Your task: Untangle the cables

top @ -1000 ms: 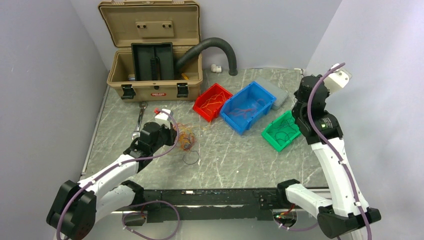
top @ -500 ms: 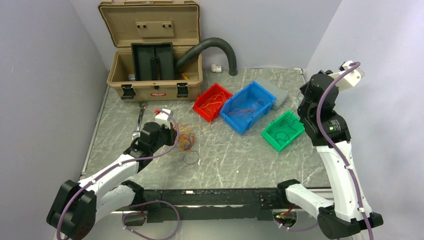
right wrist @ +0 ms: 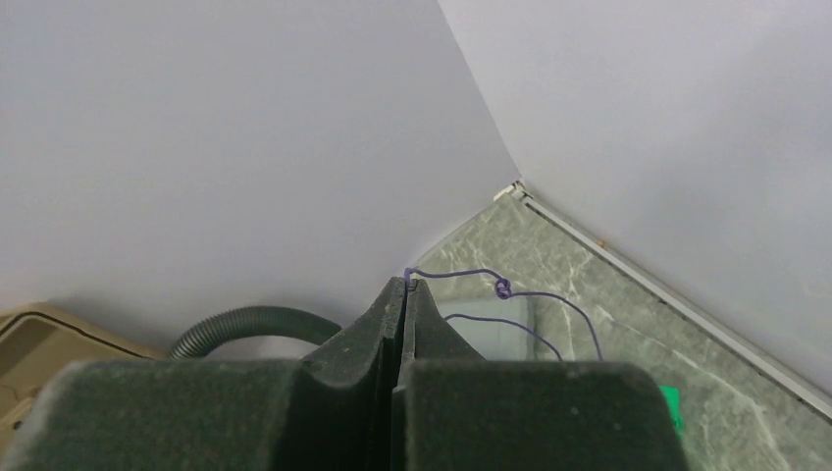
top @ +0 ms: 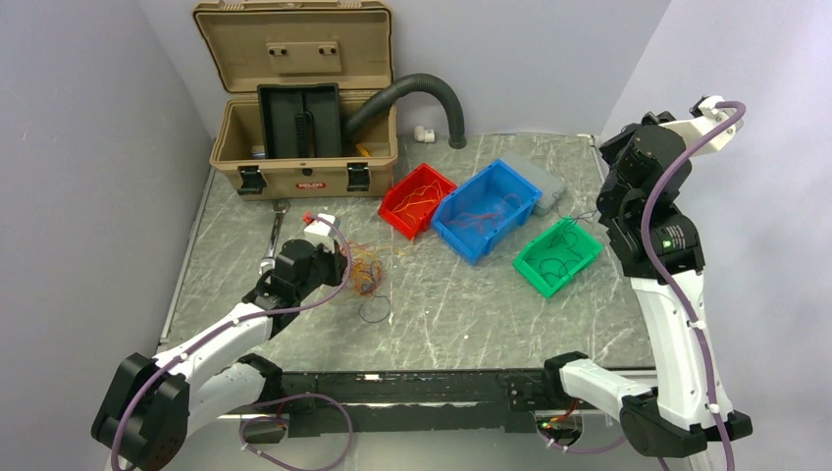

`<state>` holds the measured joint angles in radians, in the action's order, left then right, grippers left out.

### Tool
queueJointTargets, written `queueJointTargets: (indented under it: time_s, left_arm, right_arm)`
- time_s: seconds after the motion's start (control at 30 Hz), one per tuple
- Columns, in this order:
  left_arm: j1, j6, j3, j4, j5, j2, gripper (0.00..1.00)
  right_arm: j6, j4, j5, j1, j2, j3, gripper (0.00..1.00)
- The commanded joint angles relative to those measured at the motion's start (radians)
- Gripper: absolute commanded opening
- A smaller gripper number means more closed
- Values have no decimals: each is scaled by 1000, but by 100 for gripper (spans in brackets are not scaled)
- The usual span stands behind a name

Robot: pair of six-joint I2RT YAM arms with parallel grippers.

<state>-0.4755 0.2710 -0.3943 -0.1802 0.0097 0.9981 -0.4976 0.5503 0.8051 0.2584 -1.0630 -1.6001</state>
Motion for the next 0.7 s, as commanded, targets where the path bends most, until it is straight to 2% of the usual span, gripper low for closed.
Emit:
queueJointTargets:
  time_s: [0.0, 0.17, 0.67]
  left_arm:
    - [0, -12, -5, -49, -7, -4, 0]
    - [-1, -13, -7, -49, -7, -3, 0]
    - [-1, -13, -3, -49, -7, -4, 0]
  right_arm:
    - [24, -44, -14, -3, -4, -57, 0]
    - [20, -39, -6, -4, -3, -44, 0]
    - [-73, -53, 71, -13, 77, 301, 0]
